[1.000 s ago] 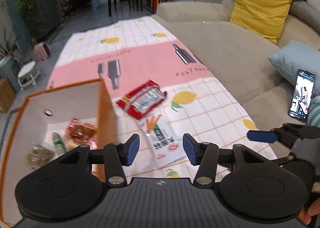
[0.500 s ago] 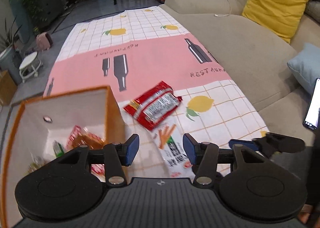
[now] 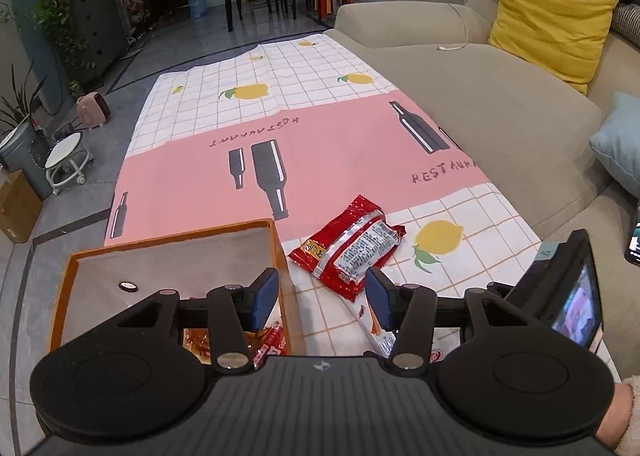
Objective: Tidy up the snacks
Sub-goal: 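Withdraw both open tools from the box toward the remaining packets, then grasp the white stick-snack pack with the right gripper while the left grasps the red packet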
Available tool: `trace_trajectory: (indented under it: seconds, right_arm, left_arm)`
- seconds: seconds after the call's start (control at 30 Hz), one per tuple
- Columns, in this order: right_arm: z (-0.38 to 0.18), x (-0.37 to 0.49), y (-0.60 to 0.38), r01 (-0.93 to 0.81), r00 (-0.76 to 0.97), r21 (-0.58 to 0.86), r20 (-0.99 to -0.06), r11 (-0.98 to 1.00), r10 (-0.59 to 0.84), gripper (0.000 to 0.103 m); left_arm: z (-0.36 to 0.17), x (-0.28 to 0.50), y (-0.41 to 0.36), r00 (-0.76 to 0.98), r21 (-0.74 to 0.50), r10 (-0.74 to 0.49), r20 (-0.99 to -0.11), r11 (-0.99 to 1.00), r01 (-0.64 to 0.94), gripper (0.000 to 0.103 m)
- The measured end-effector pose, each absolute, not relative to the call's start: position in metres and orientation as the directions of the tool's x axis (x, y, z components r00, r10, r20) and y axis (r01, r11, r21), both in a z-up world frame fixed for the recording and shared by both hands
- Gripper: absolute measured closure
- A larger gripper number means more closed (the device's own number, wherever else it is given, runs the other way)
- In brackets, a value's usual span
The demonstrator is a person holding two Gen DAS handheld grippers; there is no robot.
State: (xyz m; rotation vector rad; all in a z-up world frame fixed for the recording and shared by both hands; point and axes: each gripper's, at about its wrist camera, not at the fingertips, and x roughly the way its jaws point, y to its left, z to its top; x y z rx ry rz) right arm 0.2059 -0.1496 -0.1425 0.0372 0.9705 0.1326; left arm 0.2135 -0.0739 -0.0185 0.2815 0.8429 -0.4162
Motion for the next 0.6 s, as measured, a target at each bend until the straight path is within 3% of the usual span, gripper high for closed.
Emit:
trace_trajectory:
  seconds: [0.2,0.27,0.4,0.6]
  right_arm:
    - [-0.146,0.209,-0.141,-0.162,0.568,0.010,-0.817,0.987,0.102,0.027]
    - [-0.146,0.209,-0.143,-0.173,0.565,0.012,-0.818,0.985,0.109,0.031]
    - [-0.141,0.204,-0.152,-0.202,0.557,0.009,-0.821,0.979,0.122,0.052]
    - [-0.139,0.198,-0.180,-0.185,0.516,0.011,-0.850,0.983,0.107,0.054]
  left_arm:
    - [-0.021,0.218,-0.078,0.594,0.096,-0.254,-0.763,0.865,0.493,0.044]
    - [-0.021,0.218,-0.081,0.591,0.098,-0.264,-0.762,0.856,0.508,0.044]
    - [-0.022,0.216,-0.091,0.582,0.104,-0.287,-0.761,0.832,0.545,0.044]
    - [-0.026,0.214,-0.109,0.569,0.129,-0.298,-0.766,0.796,0.591,0.044]
